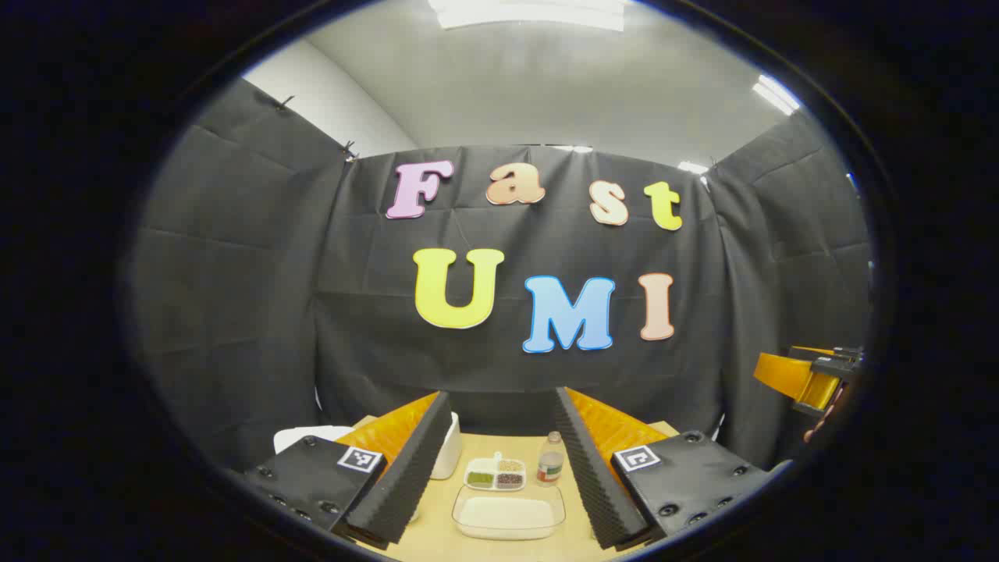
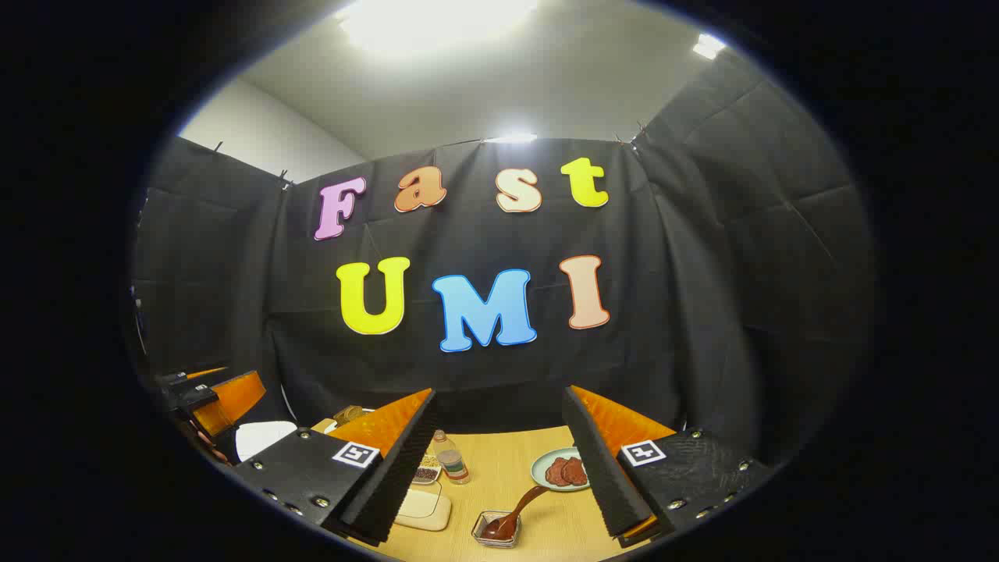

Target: Close the left gripper, press the button to open the rice cooker; take a wooden spoon from the chopstick holder with the right hand, scoop a spoonful of rice and pour it into the rice cooker, then put the wooden spoon back into the chopstick holder.

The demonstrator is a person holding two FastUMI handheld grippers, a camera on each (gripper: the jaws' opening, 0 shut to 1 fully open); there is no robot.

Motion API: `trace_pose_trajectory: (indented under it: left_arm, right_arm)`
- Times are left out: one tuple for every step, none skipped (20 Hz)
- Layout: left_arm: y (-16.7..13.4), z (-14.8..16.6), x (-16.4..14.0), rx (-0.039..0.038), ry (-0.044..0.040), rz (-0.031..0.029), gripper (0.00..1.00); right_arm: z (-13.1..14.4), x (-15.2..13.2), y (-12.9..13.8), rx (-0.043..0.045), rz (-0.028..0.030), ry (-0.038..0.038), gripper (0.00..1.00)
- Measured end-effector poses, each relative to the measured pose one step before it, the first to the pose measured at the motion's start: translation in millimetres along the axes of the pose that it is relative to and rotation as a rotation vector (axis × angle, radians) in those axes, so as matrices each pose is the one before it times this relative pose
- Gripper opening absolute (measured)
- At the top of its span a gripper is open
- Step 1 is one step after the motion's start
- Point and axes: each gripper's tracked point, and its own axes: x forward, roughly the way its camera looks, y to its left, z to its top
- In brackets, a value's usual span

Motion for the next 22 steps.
trace_pose_trajectory:
  left_arm:
    - [1.69, -0.06, 0.34, 0.00158, 0.00155, 0.00499, 0.94]
    - [2.40, -1.85, 2.59, -0.00254, 0.00346, 0.00146, 0.94]
    - [2.27, -0.84, 1.06, -0.00421, 0.00258, 0.00342, 0.94]
    - [2.78, -0.94, 0.75, -0.00355, 0.00120, 0.00336, 0.94]
    - [1.32, -0.35, 0.49, -0.00133, 0.00278, 0.00461, 0.94]
    - [2.16, -0.25, 1.21, -0.00124, 0.00139, 0.00338, 0.94]
    - [0.84, 0.07, -0.14, -0.00162, -0.00146, -0.00149, 0.94]
    - [-2.19, 0.98, -0.09, -0.00703, -0.01232, -0.00772, 0.93]
    - [0.16, 3.69, -1.13, -0.00878, -0.01969, 0.00505, 0.94]
    - [1.68, -0.46, 1.04, -0.00552, -0.00401, 0.00085, 0.93]
    - [-1.97, -3.82, 0.65, 0.00006, 0.01030, -0.00647, 0.94]
    - [-1.81, -5.76, 0.06, 0.00656, 0.01151, -0.00287, 0.94]
    - [0.87, -2.09, 0.72, 0.01059, 0.00328, 0.00064, 0.94]
    - [3.12, 0.44, -1.18, 0.00959, -0.00382, 0.00865, 0.93]
    - [1.85, 1.71, 0.18, 0.00408, -0.00185, 0.00658, 0.93]
    - [-0.58, -1.38, 0.41, 0.00031, 0.00151, 0.00133, 0.94]
    - [0.40, -1.40, 1.09, 0.00075, 0.00293, 0.00229, 0.94]
    - [1.97, -3.75, 2.09, 0.00101, 0.00652, 0.00249, 0.94]
    - [2.42, -0.75, 0.82, 0.00041, 0.00464, 0.00547, 0.94]
    - [4.45, -2.58, 1.42, 0.00072, 0.00222, 0.00695, 0.93]
    - [3.88, -1.03, 1.27, 0.00248, 0.00211, 0.00667, 0.93]
    - [4.17, -1.66, 0.86, 0.00376, 0.00285, 0.00747, 0.92]
  right_arm:
    - [-0.96, 1.63, 1.15, 0.00072, 0.00048, -0.00038, 0.97]
    - [-0.65, 1.60, 1.18, 0.00144, 0.00007, -0.00077, 0.97]
    - [-1.08, 2.55, 1.35, 0.00048, 0.00103, -0.00120, 0.96]
    - [-0.52, 1.44, 1.66, -0.00193, 0.00185, -0.00032, 0.97]
    - [-1.21, 1.63, 2.35, -0.00351, 0.00382, 0.00086, 0.97]
    - [-0.05, 0.92, 1.70, -0.00388, 0.00200, -0.00087, 0.97]
    - [0.79, 0.84, 0.47, -0.00489, 0.00187, -0.00236, 0.97]
    - [2.18, 0.36, 0.57, -0.00485, -0.00138, -0.00515, 0.97]
    - [-0.19, 1.93, -0.46, -0.00959, -0.00267, -0.00260, 0.97]
    - [-0.48, 0.75, -0.91, -0.00772, -0.00414, 0.00341, 0.97]
    - [-1.36, 0.72, -0.54, 0.00122, -0.00087, 0.00328, 0.97]
    - [0.10, 0.29, 0.75, 0.00952, 0.00162, 0.00231, 0.97]
    - [-0.40, 0.45, 0.98, 0.00648, 0.00289, 0.00181, 0.97]
    - [-1.26, -0.18, 0.31, -0.00005, 0.00204, 0.00144, 0.97]
    - [-1.65, 0.71, -1.91, -0.00411, -0.00128, 0.00190, 0.97]
    - [-1.59, -0.42, -0.86, -0.00236, 0.00098, 0.00238, 0.97]
    - [-1.75, -0.03, 0.80, 0.00008, 0.00160, 0.00446, 0.97]
    - [-1.50, 0.57, 0.28, 0.00200, 0.00229, 0.00532, 0.97]
    - [-2.04, 0.78, -0.87, 0.00167, -0.00010, 0.00486, 0.97]
    - [-0.97, 1.07, -0.03, 0.00195, -0.00035, 0.00387, 0.97]
    - [-0.82, 0.44, 0.56, 0.00168, 0.00048, 0.00292, 0.97]
    - [-0.24, 0.28, 0.31, 0.00031, 0.00077, 0.00189, 0.97]
